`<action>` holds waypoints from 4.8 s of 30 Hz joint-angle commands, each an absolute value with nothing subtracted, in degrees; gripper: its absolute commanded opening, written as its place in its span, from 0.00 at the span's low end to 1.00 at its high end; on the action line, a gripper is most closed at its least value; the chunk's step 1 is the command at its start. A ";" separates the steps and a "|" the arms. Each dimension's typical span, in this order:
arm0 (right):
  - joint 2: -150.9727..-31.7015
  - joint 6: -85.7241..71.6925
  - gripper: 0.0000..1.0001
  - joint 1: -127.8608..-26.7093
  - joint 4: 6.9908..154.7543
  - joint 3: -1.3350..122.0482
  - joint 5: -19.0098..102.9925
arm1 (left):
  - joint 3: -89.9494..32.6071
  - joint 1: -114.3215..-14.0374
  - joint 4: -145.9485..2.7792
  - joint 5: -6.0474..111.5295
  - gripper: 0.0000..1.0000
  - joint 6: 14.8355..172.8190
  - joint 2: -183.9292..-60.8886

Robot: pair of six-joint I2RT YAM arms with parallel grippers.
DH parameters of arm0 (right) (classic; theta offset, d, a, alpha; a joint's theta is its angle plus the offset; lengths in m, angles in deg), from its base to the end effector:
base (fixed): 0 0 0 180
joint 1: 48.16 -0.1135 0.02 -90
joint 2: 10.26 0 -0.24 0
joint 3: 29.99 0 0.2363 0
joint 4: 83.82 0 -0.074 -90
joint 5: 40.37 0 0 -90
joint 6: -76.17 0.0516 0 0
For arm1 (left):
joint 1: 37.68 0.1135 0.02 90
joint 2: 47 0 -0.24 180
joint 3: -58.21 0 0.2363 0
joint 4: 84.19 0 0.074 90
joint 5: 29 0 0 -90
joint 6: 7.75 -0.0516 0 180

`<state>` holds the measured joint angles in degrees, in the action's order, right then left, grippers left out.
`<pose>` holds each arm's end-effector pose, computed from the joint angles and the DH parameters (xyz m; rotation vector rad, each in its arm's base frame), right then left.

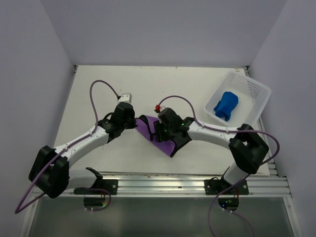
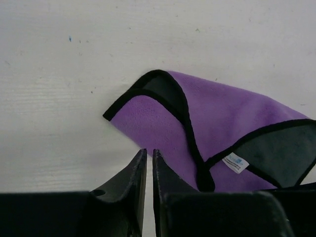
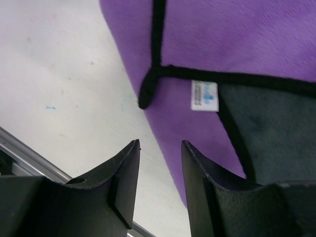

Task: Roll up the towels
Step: Move the towel to the center of the board, then flatten the towel

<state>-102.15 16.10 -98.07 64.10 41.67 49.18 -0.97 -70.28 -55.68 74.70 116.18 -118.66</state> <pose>0.2099 0.2500 0.1723 -0.4515 2.5432 0.5735 0.2331 -0.1346 0.2088 -0.1514 2.2798 -0.3413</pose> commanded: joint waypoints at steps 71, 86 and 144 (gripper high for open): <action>-90.76 17.11 0.00 -99.31 53.96 58.99 66.51 | 11.68 -64.84 -65.53 66.54 0.57 129.09 -115.82; -91.99 17.19 0.00 -98.17 54.92 58.29 65.72 | 13.87 -64.84 -57.62 66.89 0.59 131.99 -105.28; -76.62 17.02 0.00 -85.95 43.86 59.51 60.79 | -12.92 -64.66 -42.68 64.17 0.00 101.67 -102.73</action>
